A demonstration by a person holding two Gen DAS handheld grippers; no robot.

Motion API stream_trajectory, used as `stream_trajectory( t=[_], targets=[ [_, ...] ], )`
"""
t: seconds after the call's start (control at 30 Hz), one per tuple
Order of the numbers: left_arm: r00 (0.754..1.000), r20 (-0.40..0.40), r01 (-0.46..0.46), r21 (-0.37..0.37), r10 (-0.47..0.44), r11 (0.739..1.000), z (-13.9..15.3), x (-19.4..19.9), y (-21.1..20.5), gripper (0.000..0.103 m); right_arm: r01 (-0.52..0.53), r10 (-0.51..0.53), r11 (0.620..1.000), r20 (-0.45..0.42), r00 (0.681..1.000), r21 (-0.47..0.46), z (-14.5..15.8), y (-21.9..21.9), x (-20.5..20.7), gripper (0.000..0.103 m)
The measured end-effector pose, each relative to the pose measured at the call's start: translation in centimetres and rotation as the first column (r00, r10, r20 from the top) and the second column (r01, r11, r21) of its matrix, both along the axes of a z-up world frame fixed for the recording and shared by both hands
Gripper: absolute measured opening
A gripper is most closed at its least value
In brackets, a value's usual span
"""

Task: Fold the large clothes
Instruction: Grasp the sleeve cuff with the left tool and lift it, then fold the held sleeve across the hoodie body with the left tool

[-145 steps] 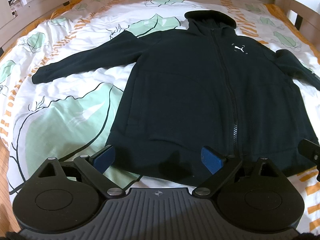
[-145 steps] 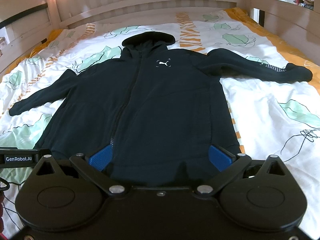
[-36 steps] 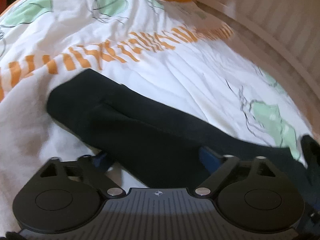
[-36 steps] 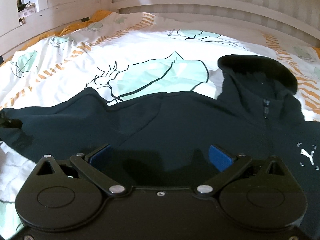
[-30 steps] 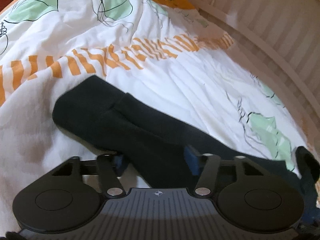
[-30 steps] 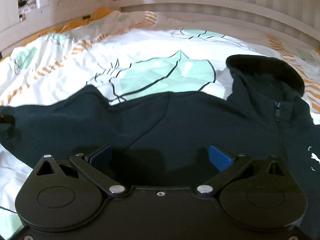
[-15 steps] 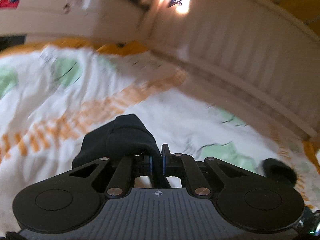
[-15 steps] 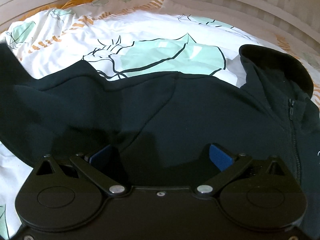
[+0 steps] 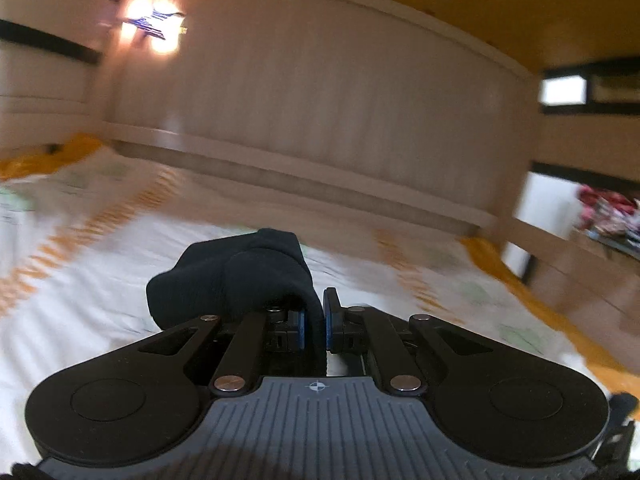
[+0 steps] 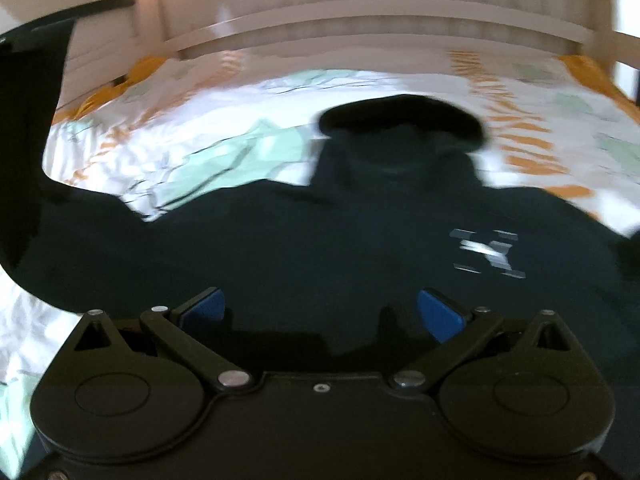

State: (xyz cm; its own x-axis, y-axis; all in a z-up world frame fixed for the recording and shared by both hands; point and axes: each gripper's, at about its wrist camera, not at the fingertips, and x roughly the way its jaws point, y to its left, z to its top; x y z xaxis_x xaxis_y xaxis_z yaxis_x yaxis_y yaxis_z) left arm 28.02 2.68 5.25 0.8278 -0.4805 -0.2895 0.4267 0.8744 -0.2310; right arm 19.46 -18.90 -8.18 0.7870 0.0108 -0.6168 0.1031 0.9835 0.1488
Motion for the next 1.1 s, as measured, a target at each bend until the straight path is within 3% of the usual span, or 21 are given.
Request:
stream_trajectory(
  t=[0.17,0.3,0.37,0.43,0.5,0.67,0.73,0.93,1.1],
  targets=[
    [0.981,-0.139,0.139,-0.01,-0.139,0.99,-5.4,1.5,-7.3,0.009,0.109,-0.109,0.994,-0.008,0.994,0.002,0.5,-4.7,-3.7,0.102],
    [0.938,-0.285,0.218,0.048,-0.196,0.975,-11.2,2.9,-11.8,0.011,0.163,-0.162,0.986,-0.031,0.986,0.02,0.5,-6.9,-5.4,0.102],
    [0.905,-0.368,0.251,0.063,-0.211,0.966,-13.7,3.1,-13.0,0.038,0.172,-0.172,0.985,-0.037,0.984,0.021,0.4,-7.8,-6.3,0.102],
    [0.874,-0.434,0.267,0.059,-0.216,0.962,-15.6,3.1,-13.4,0.053,0.18,-0.179,0.983,-0.044,0.983,0.023,0.3,-8.3,-6.8,0.102],
    [0.859,-0.466,0.265,0.049,-0.213,0.963,-16.5,3.1,-13.2,0.066,0.187,-0.185,0.982,-0.047,0.982,0.032,0.2,-8.8,-7.0,0.102],
    [0.879,-0.427,0.27,0.074,-0.214,0.96,-16.0,1.1,-12.0,0.09,0.194,-0.192,0.98,-0.043,0.98,0.048,0.3,-8.9,-7.2,0.102],
    [0.891,-0.4,0.272,0.092,-0.215,0.958,-15.6,0.4,-11.4,0.094,0.196,-0.194,0.979,-0.039,0.98,0.053,0.4,-8.9,-7.2,0.102],
    [0.922,-0.327,0.263,0.139,-0.206,0.955,-13.8,-3.5,-9.6,0.094,0.18,-0.179,0.983,-0.029,0.983,0.035,1.0,-8.3,-7.0,0.102],
    [0.977,-0.204,0.112,0.2,-0.07,0.973,-12.5,-3.4,-6.2,0.094,0.138,-0.138,0.99,-0.021,0.99,0.01,1.5,-7.1,-6.3,0.102]
  ],
)
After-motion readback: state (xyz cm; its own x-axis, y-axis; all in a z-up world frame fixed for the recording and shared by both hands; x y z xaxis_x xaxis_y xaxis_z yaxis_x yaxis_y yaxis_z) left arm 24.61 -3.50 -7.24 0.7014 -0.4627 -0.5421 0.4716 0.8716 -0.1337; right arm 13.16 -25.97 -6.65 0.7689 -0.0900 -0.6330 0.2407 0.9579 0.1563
